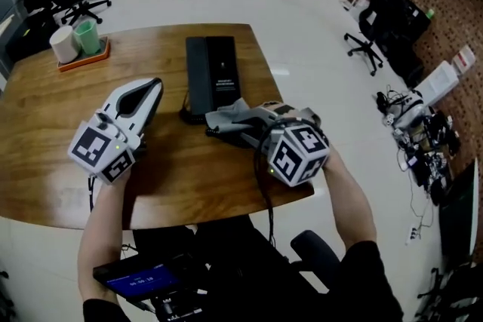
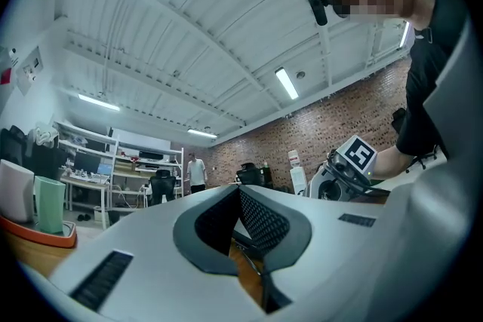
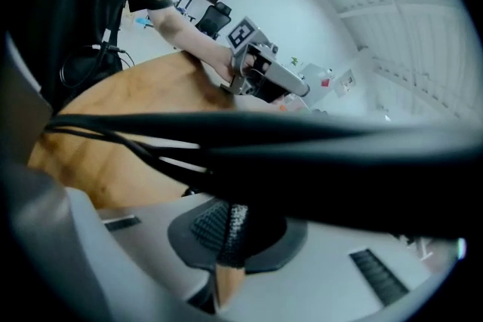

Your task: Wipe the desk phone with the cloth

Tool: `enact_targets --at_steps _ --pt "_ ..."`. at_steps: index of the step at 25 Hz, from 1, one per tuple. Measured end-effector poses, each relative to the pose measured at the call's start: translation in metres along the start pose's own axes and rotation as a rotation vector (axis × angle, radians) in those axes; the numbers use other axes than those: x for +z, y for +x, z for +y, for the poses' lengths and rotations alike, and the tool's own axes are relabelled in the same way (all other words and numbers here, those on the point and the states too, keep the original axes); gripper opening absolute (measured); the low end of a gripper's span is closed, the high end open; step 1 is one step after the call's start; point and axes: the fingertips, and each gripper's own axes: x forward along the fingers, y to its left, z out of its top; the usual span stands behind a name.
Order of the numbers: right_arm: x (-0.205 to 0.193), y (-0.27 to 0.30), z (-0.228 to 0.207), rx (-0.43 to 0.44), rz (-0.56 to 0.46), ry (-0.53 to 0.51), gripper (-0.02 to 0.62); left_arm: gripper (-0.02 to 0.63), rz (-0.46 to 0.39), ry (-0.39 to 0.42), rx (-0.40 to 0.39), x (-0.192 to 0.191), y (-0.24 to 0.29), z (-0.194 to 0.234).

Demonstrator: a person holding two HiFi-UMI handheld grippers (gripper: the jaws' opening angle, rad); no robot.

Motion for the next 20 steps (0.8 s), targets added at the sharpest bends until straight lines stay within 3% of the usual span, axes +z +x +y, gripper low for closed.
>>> enact_targets --at_steps 3,4,7,11,16,20 --pt "0.019 -0.018 -0.013 -0.064 -0.149 0.060 0.023 -0.005 -0.014 -0.003 -0.025 0.001 0.007 0.000" --pt "0.027 -0.028 -0.024 -0.113 -0.223 0.117 0.023 -0.005 -0.019 -0.006 -0.034 0.002 0.010 -0.002" --pt "0.042 -0.056 -0.051 -0.247 -0.393 0.422 0.023 -0.005 -0.025 -0.024 -0.044 0.005 0.011 -0.006" --pt "0.047 -0.075 -0.067 -0.353 -0.548 0.586 0.023 -0.003 -0.025 -0.056 -0.042 0.006 0.004 -0.006" --pt "0.035 -0.078 -0.073 -0.417 -0.657 0.760 0.023 -0.003 -0.018 -0.055 -0.047 0.005 0.004 -0.009" --pt "0.029 -0.084 -0.076 -0.467 -0.681 0.796 0.023 -0.003 -0.015 -0.054 -0.056 0.006 0.006 -0.012"
